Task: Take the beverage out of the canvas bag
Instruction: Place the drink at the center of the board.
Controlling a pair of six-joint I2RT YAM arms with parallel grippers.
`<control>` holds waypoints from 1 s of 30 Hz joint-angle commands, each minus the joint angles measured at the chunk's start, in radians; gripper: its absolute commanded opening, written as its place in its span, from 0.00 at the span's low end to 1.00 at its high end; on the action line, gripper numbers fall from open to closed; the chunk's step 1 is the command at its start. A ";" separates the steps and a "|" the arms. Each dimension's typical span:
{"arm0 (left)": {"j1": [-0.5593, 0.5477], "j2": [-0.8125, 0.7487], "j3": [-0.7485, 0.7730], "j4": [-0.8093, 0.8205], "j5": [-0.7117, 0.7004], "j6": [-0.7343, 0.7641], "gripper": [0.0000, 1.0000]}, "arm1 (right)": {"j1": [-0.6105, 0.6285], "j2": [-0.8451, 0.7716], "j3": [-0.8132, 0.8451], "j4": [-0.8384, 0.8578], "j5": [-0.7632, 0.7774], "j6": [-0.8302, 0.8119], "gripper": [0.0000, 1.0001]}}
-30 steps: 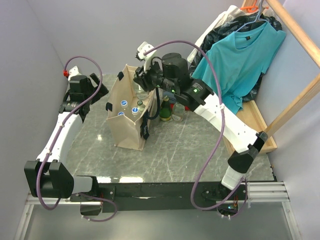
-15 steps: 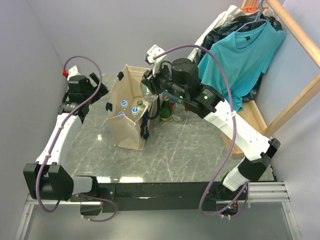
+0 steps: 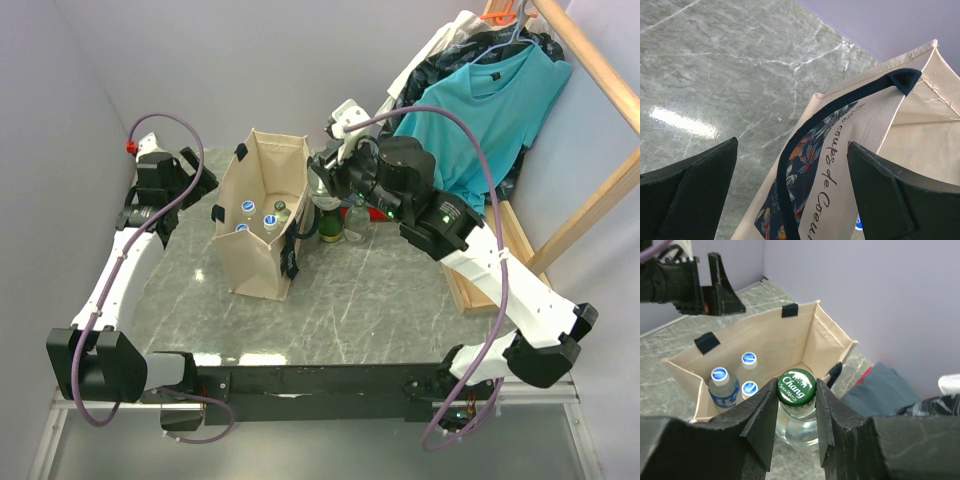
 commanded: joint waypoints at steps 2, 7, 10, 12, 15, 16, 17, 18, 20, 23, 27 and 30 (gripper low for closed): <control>0.003 -0.042 -0.013 0.034 0.020 -0.007 0.96 | 0.007 -0.108 -0.039 0.230 0.066 0.018 0.00; 0.003 -0.045 -0.021 0.037 0.027 -0.009 0.96 | 0.005 -0.154 -0.113 0.262 0.075 0.050 0.00; 0.003 -0.046 -0.021 0.037 0.026 -0.009 0.96 | 0.004 -0.167 -0.151 0.282 0.086 0.067 0.00; 0.003 -0.046 -0.021 0.037 0.026 -0.009 0.96 | 0.004 -0.172 -0.179 0.298 0.094 0.075 0.00; 0.001 -0.046 -0.021 0.037 0.029 -0.009 0.96 | -0.001 -0.187 -0.227 0.331 0.108 0.095 0.00; 0.003 -0.046 -0.022 0.037 0.027 -0.007 0.96 | -0.001 -0.190 -0.237 0.334 0.105 0.104 0.00; 0.003 -0.048 -0.024 0.037 0.024 -0.007 0.96 | -0.006 -0.194 -0.256 0.347 0.109 0.110 0.00; 0.003 -0.049 -0.025 0.036 0.023 -0.004 0.96 | -0.007 -0.195 -0.267 0.350 0.108 0.116 0.00; 0.003 -0.049 -0.028 0.034 0.018 -0.006 0.96 | -0.009 -0.200 -0.291 0.367 0.114 0.130 0.00; 0.001 -0.049 -0.031 0.036 0.023 -0.007 0.96 | -0.015 -0.210 -0.331 0.400 0.111 0.155 0.00; 0.003 -0.056 -0.034 0.037 0.021 -0.010 0.96 | -0.021 -0.220 -0.375 0.431 0.109 0.184 0.00; 0.001 -0.057 -0.034 0.036 0.023 -0.009 0.96 | -0.024 -0.226 -0.412 0.453 0.121 0.195 0.00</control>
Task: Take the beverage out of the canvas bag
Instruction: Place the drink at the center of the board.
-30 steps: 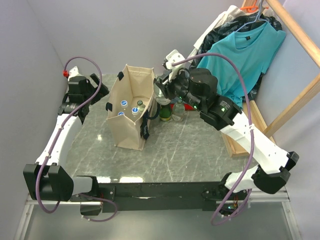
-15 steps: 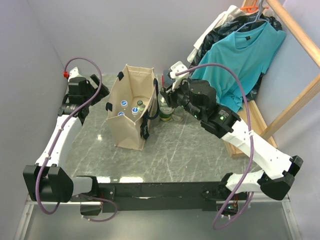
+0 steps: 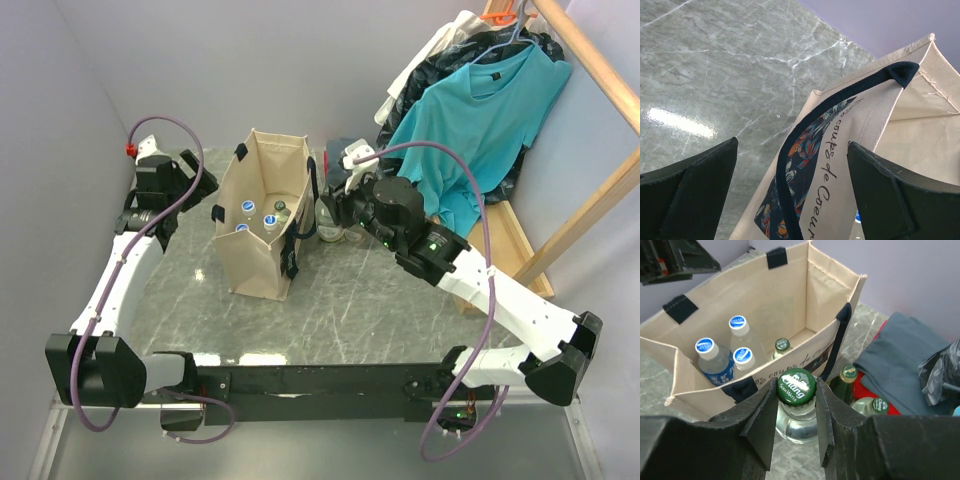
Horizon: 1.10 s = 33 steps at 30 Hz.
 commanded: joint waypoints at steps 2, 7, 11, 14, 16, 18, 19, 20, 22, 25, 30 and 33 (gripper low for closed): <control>0.001 -0.033 -0.014 0.029 0.006 -0.007 0.96 | -0.012 -0.093 -0.030 0.270 0.034 0.028 0.00; 0.003 -0.034 -0.018 0.029 0.003 -0.007 0.96 | -0.015 -0.090 -0.090 0.299 0.045 0.032 0.00; 0.001 -0.031 -0.018 0.032 0.009 -0.010 0.96 | -0.023 -0.094 -0.142 0.345 0.042 0.060 0.00; 0.003 -0.028 -0.017 0.034 0.009 -0.010 0.96 | -0.030 -0.088 -0.169 0.368 0.045 0.068 0.00; 0.003 -0.027 -0.015 0.029 0.009 -0.008 0.96 | -0.038 -0.077 -0.183 0.376 0.054 0.074 0.00; 0.003 -0.027 -0.018 0.028 0.006 -0.007 0.96 | -0.052 -0.071 -0.208 0.403 0.043 0.086 0.00; 0.001 -0.027 -0.021 0.026 0.005 -0.005 0.96 | -0.058 -0.067 -0.226 0.426 0.039 0.092 0.00; 0.003 -0.025 -0.021 0.026 0.002 -0.005 0.96 | -0.065 -0.065 -0.235 0.437 0.030 0.100 0.00; 0.003 -0.021 -0.020 0.023 0.000 -0.007 0.96 | -0.082 -0.054 -0.260 0.475 0.013 0.117 0.00; 0.003 -0.020 -0.020 0.026 -0.006 -0.010 0.96 | -0.098 -0.036 -0.274 0.495 -0.007 0.127 0.00; 0.003 -0.016 -0.015 0.024 -0.015 -0.013 0.96 | -0.108 -0.018 -0.314 0.551 -0.024 0.117 0.00; 0.003 -0.013 -0.012 0.021 -0.018 -0.013 0.96 | -0.110 -0.001 -0.327 0.565 -0.029 0.115 0.00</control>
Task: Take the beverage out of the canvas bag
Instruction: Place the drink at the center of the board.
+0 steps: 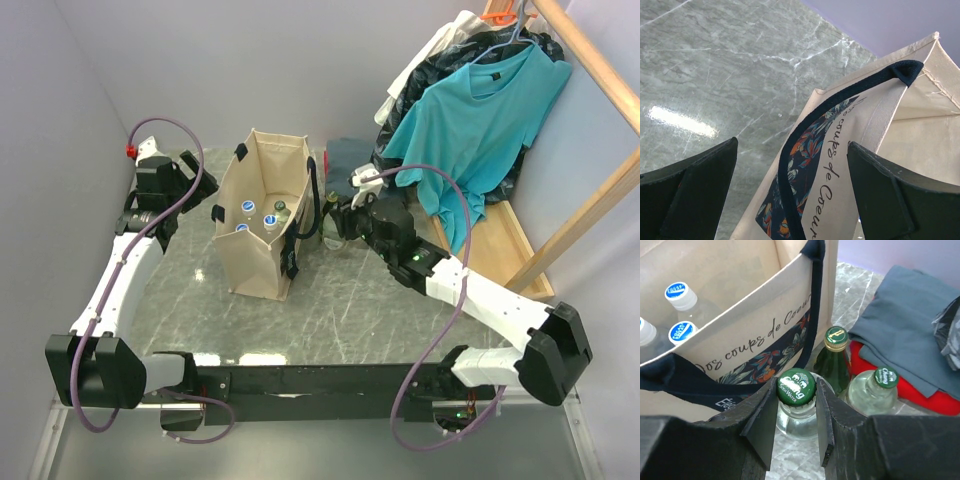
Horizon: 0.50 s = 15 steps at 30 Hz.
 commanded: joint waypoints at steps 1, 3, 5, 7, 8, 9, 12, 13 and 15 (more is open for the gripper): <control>0.001 -0.009 -0.001 0.023 -0.014 -0.012 0.96 | -0.006 -0.012 0.011 0.269 -0.016 0.009 0.00; 0.001 -0.009 0.001 0.023 -0.016 -0.011 0.96 | -0.008 -0.003 -0.006 0.283 -0.019 0.009 0.00; 0.001 -0.009 0.002 0.019 -0.017 -0.011 0.96 | -0.008 0.007 -0.006 0.281 -0.013 0.009 0.00; 0.001 -0.011 0.002 0.018 -0.017 -0.009 0.96 | -0.008 0.019 -0.011 0.286 -0.007 0.009 0.00; 0.001 -0.012 0.001 0.018 -0.020 -0.009 0.96 | -0.008 0.021 -0.014 0.292 -0.008 0.011 0.00; 0.003 -0.014 -0.001 0.018 -0.022 -0.009 0.96 | -0.006 0.027 -0.020 0.297 -0.013 0.011 0.00; 0.001 -0.014 -0.004 0.016 -0.022 -0.009 0.96 | -0.006 0.047 -0.024 0.306 -0.013 0.014 0.00; 0.001 -0.014 -0.005 0.016 -0.022 -0.011 0.96 | -0.006 0.053 -0.026 0.315 -0.011 0.016 0.00; 0.003 -0.014 -0.008 0.018 -0.025 -0.011 0.96 | -0.006 0.069 -0.032 0.327 -0.014 0.019 0.00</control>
